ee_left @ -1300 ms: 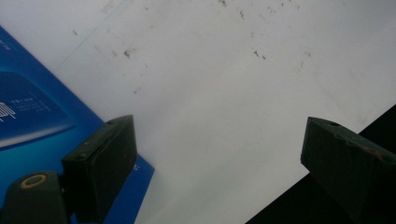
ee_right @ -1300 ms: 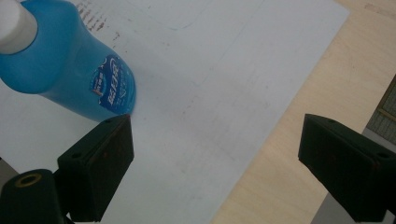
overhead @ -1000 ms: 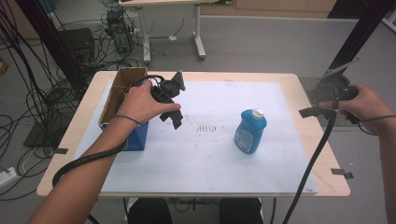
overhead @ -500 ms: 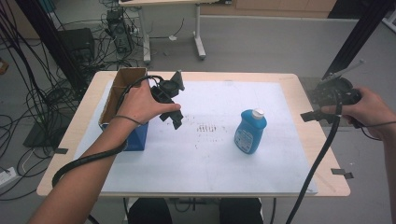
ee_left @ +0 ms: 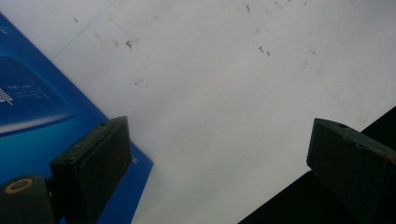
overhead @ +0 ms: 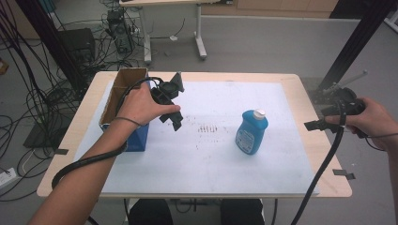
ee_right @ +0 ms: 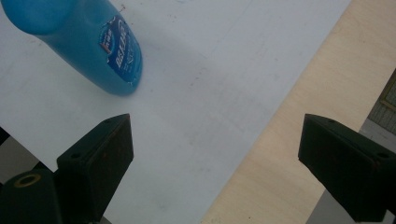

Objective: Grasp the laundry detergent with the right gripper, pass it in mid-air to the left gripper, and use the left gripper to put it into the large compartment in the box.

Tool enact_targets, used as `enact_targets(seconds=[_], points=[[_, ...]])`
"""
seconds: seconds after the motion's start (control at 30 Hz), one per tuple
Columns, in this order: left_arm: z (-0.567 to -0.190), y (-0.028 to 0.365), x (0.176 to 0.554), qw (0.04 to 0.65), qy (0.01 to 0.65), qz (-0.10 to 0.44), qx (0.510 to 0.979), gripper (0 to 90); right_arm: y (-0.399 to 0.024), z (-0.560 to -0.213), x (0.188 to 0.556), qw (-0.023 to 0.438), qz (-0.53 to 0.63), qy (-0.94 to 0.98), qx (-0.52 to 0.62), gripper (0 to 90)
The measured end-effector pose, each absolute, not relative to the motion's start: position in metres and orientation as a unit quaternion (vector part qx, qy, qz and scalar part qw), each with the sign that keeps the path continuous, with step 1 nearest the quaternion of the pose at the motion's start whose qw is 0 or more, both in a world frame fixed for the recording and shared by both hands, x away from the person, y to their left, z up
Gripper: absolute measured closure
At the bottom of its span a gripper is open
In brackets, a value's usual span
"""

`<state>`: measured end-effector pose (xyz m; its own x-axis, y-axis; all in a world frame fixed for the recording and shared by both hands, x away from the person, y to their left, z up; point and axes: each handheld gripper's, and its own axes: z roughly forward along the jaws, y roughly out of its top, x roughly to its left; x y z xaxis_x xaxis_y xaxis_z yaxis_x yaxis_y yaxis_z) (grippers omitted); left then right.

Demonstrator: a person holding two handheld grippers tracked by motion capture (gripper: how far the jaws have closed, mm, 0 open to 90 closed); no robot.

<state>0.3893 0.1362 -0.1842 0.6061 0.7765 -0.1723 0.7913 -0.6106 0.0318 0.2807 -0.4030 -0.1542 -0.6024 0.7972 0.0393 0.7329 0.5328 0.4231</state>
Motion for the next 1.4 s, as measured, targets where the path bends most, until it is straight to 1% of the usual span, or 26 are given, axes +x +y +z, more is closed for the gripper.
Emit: enact_targets(seconds=[0.33, 0.73, 1.4], points=[[-0.184, 0.133, 0.387, 0.045, 0.436, -0.060, 0.897, 5.9, -0.402, -0.158, 0.269, 0.083, 0.205, 0.873, 0.434, 10.1], [-0.182, 0.135, 0.386, 0.052, 0.434, -0.063, 0.897, 7.0, -0.393, -0.159, 0.254, 0.084, 0.212, 0.879, 0.418, 9.8], [-0.178, 0.133, 0.384, 0.052, 0.434, -0.057, 0.897, 7.2, -0.389, -0.174, 0.230, 0.079, 0.234, 0.879, 0.407, 9.5]])
